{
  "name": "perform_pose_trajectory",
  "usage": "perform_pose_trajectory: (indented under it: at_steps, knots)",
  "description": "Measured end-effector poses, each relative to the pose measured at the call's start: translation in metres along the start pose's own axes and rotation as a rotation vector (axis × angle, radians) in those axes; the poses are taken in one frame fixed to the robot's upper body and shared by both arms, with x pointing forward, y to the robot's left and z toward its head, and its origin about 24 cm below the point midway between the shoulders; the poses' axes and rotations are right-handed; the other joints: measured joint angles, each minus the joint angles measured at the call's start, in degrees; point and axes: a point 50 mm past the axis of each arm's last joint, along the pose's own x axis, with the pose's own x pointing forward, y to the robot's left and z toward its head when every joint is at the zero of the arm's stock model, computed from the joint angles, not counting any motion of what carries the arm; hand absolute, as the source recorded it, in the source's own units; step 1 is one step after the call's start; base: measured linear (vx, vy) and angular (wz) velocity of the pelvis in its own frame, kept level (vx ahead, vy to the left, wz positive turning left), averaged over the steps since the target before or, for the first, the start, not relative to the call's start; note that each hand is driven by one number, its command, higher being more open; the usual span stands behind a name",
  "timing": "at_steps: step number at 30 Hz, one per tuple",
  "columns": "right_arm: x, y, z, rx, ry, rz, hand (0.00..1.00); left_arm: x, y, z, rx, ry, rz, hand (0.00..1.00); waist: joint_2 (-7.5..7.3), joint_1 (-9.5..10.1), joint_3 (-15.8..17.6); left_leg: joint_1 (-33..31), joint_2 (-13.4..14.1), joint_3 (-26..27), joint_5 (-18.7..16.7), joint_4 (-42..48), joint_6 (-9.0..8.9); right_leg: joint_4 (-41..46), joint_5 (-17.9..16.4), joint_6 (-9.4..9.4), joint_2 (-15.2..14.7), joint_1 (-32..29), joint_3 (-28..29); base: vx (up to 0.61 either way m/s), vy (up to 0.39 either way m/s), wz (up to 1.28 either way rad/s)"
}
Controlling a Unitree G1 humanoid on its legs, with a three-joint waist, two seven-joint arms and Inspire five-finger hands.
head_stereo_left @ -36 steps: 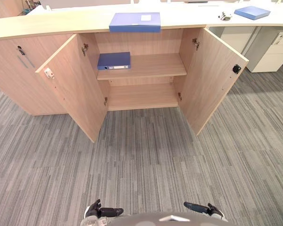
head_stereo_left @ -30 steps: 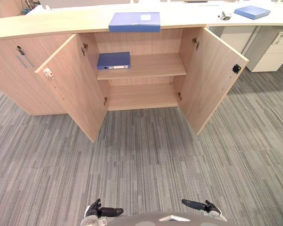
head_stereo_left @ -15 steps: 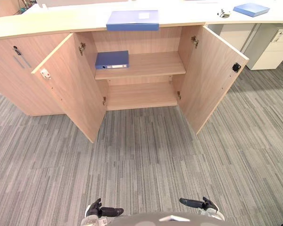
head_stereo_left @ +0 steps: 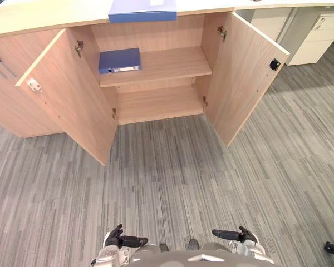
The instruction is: Walk over to the cabinet, pick up the folder, carry it to the office cabinet, place the folder inside the office cabinet, then close the office cabinet door
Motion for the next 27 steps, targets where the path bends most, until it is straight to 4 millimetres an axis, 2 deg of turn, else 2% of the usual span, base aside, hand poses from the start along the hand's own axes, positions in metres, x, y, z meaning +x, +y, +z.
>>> perform_pose_trajectory:
  at_steps: [1,2,4,6,8,9,10,11,12,13,14,15,18,19,20,22,24,26,27]
  knots:
    - [0.0,0.002,0.003,0.005,-0.013,0.004,1.0,0.001,0.001,0.004,0.004,-0.007,0.001,1.0,-0.32,-0.04,0.6,1.1,-0.2,-0.1,-0.1,-0.1,0.19,7.2,-0.4,-0.27,-1.1,-3.4,-2.3,0.1,0.097,0.06]
    - [0.0,0.003,0.005,0.013,-0.024,0.007,1.0,0.001,0.003,0.006,0.004,-0.009,0.007,1.0,-0.8,-0.04,1.1,1.8,-0.6,-0.4,-0.5,-0.1,0.89,12.6,-2.3,-1.47,-3.0,-5.8,-5.0,0.12,0.092,0.08]
    - [0.0,0.003,0.006,0.017,-0.033,0.009,1.0,0.002,0.003,0.006,0.003,-0.01,0.012,1.0,-0.95,-0.03,1.2,3.0,-0.5,-1.4,-1.0,-0.8,0.92,14.0,-4.4,-1.81,-5.0,-7.5,-7.2,0.14,0.025,0.21]
    - [0.0,0.003,0.009,0.019,-0.046,0.008,1.0,0.002,0.002,0.008,0.001,-0.011,0.008,1.0,-0.57,-0.43,1.4,4.1,0.3,-2.8,-1.6,-1.7,0.57,11.2,-4.5,-1.84,-5.5,-8.8,-8.4,0.18,-0.069,0.34]
    - [0.0,0.002,0.015,0.017,-0.064,0.006,1.0,0.002,-0.002,0.008,-0.001,-0.008,0.0,1.0,0.37,-0.52,1.9,5.3,2.4,-3.9,-2.4,-2.6,-0.42,6.3,-4.0,-2.16,-4.4,-10.3,-9.8,0.24,-0.146,0.3]
    - [0.001,0.003,0.018,0.016,-0.072,0.008,1.0,0.002,-0.003,0.008,0.0,-0.006,-0.002,1.0,0.6,-0.66,2.1,6.1,3.6,-4.8,-2.8,-3.6,-1.58,1.4,-1.9,-2.42,-3.4,-11.6,-9.7,0.3,-0.191,0.37]
    - [0.001,0.003,0.018,0.016,-0.07,0.007,1.0,0.003,-0.001,0.009,0.003,-0.007,0.0,1.0,0.15,-0.76,2.1,6.9,3.7,-5.6,-2.8,-4.8,-2.5,-3.0,1.7,-2.54,-3.1,-11.7,-9.2,0.37,-0.247,0.49]
    - [0.001,0.002,0.015,0.02,-0.06,0.004,1.0,0.003,0.0,0.007,0.004,0.0,0.0,1.0,-0.09,-1.04,2.1,8.4,4.2,-6.5,-3.0,-6.1,-3.48,-3.0,6.7,-4.67,-3.0,-11.2,-9.3,0.44,-0.285,0.51]
    - [0.001,-0.001,0.018,0.018,-0.066,-0.007,1.0,0.003,-0.005,0.007,-0.002,0.005,-0.01,1.0,0.94,-0.99,2.0,9.7,5.6,-6.7,-2.2,-7.0,-4.84,-0.9,4.3,-5.94,-2.4,-10.9,-10.8,0.57,-0.359,0.52]
    - [0.002,-0.003,0.018,0.029,-0.066,-0.014,1.0,0.003,-0.008,0.008,-0.014,-0.005,-0.018,1.0,1.36,-0.99,2.1,9.8,6.1,-6.6,-1.3,-6.6,-6.15,1.0,2.0,-7.06,-2.5,-10.7,-11.9,0.5,-0.304,0.41]
    - [0.002,-0.004,0.018,0.035,-0.065,-0.016,1.0,0.003,-0.011,0.009,-0.018,-0.006,-0.023,1.0,1.52,-1.01,2.1,9.7,6.5,-6.6,-1.0,-5.5,-6.46,1.3,1.4,-7.61,-2.5,-10.2,-12.5,0.49,-0.297,0.39]
    - [0.002,-0.004,0.017,0.042,-0.062,-0.017,1.0,0.003,-0.013,0.01,-0.036,-0.009,-0.025,1.0,1.68,-0.93,2.1,8.8,7.2,-6.5,-0.6,-2.0,-7.09,0.5,0.7,-8.34,-2.3,-8.4,-13.3,0.48,-0.276,0.44]
    - [0.0,-0.002,0.012,0.016,-0.059,-0.009,1.0,0.002,-0.027,0.021,-0.137,-0.051,-0.045,1.0,1.5,-0.58,2.5,-4.1,11.6,-6.4,-0.8,30.9,-7.35,-6.4,0.6,-8.48,-0.8,0.7,-13.8,0.41,-0.227,0.47]
    - [0.0,0.003,0.015,-0.005,-0.069,0.007,1.0,0.002,-0.026,0.026,-0.154,-0.077,-0.044,1.0,1.62,-0.04,2.5,-9.1,13.5,-5.9,-1.7,41.3,-7.29,-7.8,0.2,-9.15,0.1,3.2,-13.9,0.42,-0.185,-0.03]
    - [-0.001,0.009,0.017,-0.018,-0.08,0.027,1.0,0.002,-0.025,0.03,-0.164,-0.091,-0.041,1.0,1.26,0.34,2.8,-12.6,14.8,-4.6,-2.7,45.3,-6.92,-9.0,-0.1,-9.54,0.7,5.4,-13.4,0.38,-0.144,-0.18]
    - [-0.002,0.016,0.018,-0.005,-0.083,0.043,1.0,0.002,-0.027,0.036,-0.171,-0.11,-0.042,1.0,1.14,1.4,2.9,-16.2,16.0,-1.3,-4.2,44.4,-6.46,-11.2,-0.1,-9.57,0.9,8.5,-12.3,0.26,-0.028,-0.39]
    - [-0.003,0.021,0.017,0.007,-0.081,0.05,1.0,0.002,-0.028,0.04,-0.176,-0.124,-0.04,1.0,0.82,2.15,3.1,-17.8,16.1,2.1,-4.9,37.6,-5.73,-12.7,-0.3,-9.16,0.3,11.1,-11.3,0.23,0.036,-0.44]
    - [-0.004,0.021,0.017,0.011,-0.084,0.048,1.0,0.002,-0.031,0.04,-0.179,-0.126,-0.044,1.0,0.85,2.3,3.0,-19.6,14.3,3.8,-3.6,24.6,-5.17,-14.4,-1.7,-6.89,-1.2,13.5,-10.3,0.23,0.122,-0.3]
    - [-0.004,0.021,0.017,0.012,-0.085,0.046,1.0,0.001,-0.031,0.04,-0.18,-0.126,-0.045,1.0,0.89,2.31,3.0,-19.9,13.7,3.7,-2.2,21.3,-5.05,-14.6,-2.1,-6.2,-1.5,14.0,-10.0,0.32,0.236,-0.33]
